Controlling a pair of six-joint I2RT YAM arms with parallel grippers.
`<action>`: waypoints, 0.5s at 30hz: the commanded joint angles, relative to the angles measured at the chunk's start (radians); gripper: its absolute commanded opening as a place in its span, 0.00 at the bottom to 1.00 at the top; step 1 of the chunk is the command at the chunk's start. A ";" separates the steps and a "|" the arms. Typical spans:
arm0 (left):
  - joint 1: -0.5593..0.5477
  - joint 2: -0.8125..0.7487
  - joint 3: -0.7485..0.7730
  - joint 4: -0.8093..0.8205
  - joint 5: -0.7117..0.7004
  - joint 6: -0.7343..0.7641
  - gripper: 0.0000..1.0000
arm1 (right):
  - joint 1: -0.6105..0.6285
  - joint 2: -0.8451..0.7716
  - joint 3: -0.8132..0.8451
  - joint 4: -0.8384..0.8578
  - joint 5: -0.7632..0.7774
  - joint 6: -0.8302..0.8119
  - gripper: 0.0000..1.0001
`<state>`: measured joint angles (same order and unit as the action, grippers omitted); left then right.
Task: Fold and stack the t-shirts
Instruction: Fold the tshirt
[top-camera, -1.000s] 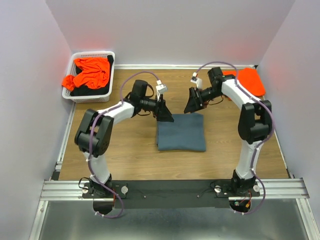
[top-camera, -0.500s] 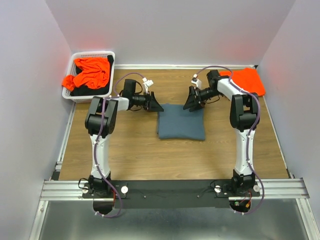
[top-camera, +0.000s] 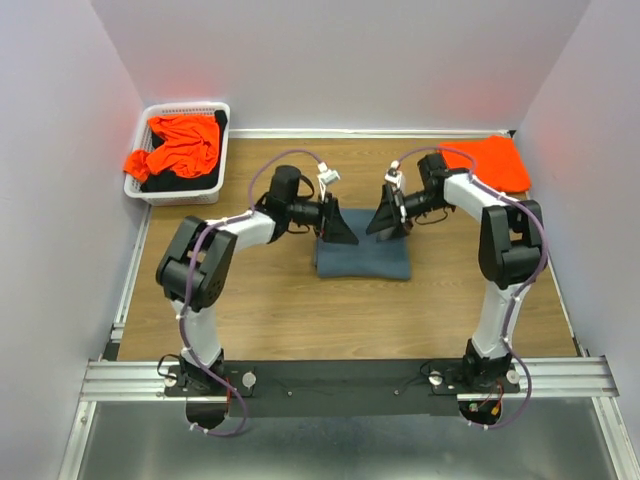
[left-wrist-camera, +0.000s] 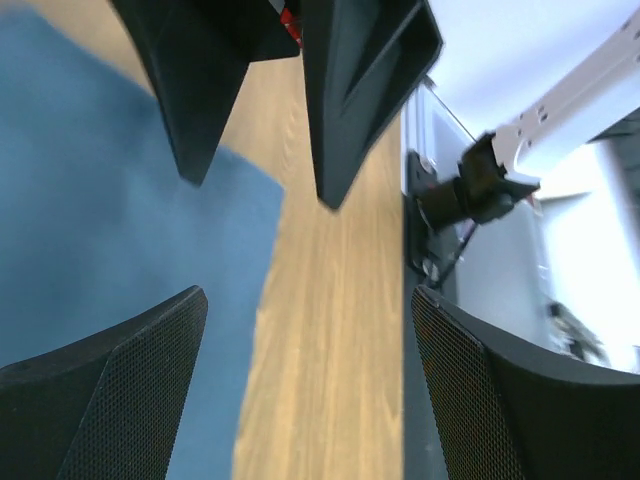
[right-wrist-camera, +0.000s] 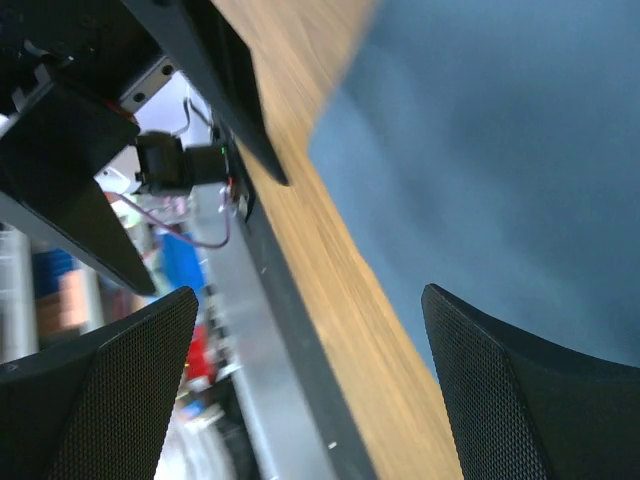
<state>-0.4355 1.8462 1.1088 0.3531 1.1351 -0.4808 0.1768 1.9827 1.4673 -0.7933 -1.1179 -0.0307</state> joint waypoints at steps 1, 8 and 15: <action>-0.005 0.154 -0.049 0.049 -0.043 -0.090 0.91 | 0.003 0.111 -0.082 0.025 -0.011 -0.003 1.00; 0.104 0.254 -0.113 0.006 -0.117 -0.022 0.91 | -0.083 0.206 -0.035 0.020 0.125 -0.103 1.00; 0.012 -0.006 -0.145 -0.046 -0.026 0.016 0.91 | -0.076 0.024 -0.110 0.012 -0.026 -0.038 1.00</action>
<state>-0.3557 1.9957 0.9958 0.3645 1.1141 -0.5026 0.1028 2.1334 1.4029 -0.7971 -1.1164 -0.0792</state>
